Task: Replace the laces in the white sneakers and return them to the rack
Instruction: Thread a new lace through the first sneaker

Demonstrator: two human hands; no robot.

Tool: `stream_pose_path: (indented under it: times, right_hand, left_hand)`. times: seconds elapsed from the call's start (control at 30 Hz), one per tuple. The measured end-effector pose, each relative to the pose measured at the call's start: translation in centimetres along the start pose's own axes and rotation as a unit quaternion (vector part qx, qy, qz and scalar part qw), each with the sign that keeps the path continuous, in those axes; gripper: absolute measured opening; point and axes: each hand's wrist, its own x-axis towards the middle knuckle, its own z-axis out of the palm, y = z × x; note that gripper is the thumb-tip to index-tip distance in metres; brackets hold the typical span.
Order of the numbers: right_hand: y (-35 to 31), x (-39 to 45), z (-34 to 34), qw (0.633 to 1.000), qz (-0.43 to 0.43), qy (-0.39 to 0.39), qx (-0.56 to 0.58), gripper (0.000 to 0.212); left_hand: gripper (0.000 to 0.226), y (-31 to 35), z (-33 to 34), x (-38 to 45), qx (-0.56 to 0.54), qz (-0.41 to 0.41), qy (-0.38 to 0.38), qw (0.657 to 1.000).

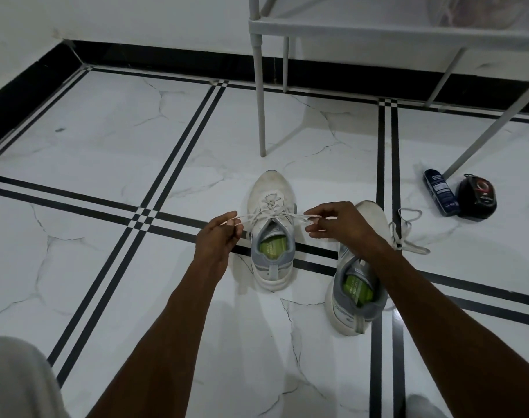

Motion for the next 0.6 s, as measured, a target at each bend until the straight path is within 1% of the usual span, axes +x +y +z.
stream_pose_path:
  times: [0.1, 0.17, 0.2, 0.3, 0.37, 0.43, 0.5, 0.53, 0.57, 0.6]
  right_hand:
    - [-0.9, -0.1, 0.1, 0.987, 0.087, -0.046, 0.125, 0.024]
    - [-1.6, -0.2, 0.0, 0.980, 0.103, -0.067, 0.155, 0.024]
    - [-1.8, -0.2, -0.1, 0.982, 0.096, -0.074, 0.145, 0.024]
    - [-2.1, -0.1, 0.1, 0.995, 0.044, -0.068, 0.061, 0.028]
    - [-2.1, 0.2, 0.4, 0.999, 0.014, -0.044, 0.017, 0.027]
    - [-1.7, 0.7, 0.5, 0.998, -0.012, -0.013, -0.064, 0.025]
    - [-1.5, 1.0, 0.5, 0.989, -0.017, 0.020, -0.147, 0.023]
    - [-1.5, 1.1, 0.7, 0.983, -0.022, 0.031, -0.178, 0.022]
    - [-1.4, 1.2, 0.8, 0.978, -0.035, 0.037, -0.204, 0.021]
    - [-1.5, 1.1, 1.0, 0.971, -0.053, 0.042, -0.231, 0.020]
  left_hand:
    - [0.019, 0.5, 0.1, -0.5, 0.043, 0.017, -0.022, 0.999]
    - [0.019, 0.7, 0.0, -0.9, 0.077, 0.036, -0.040, 0.996]
    - [0.020, 0.8, 0.0, -1.0, 0.098, 0.048, -0.048, 0.993]
    - [0.023, 1.1, 0.0, -1.0, 0.183, 0.095, -0.046, 0.977]
    - [0.018, 1.1, 0.1, -0.8, 0.224, 0.121, -0.048, 0.966]
    - [0.015, 1.1, 0.2, -0.8, 0.255, 0.141, -0.051, 0.955]
    - [0.021, 1.1, 0.2, -0.9, 0.280, 0.157, -0.043, 0.946]
    - [0.022, 1.1, 0.1, -0.8, 0.302, 0.169, -0.039, 0.937]
    - [0.021, 1.0, -0.1, -0.7, 0.338, 0.189, -0.036, 0.921]
    - [0.017, 0.9, -0.3, -0.6, 0.384, 0.217, -0.032, 0.897]
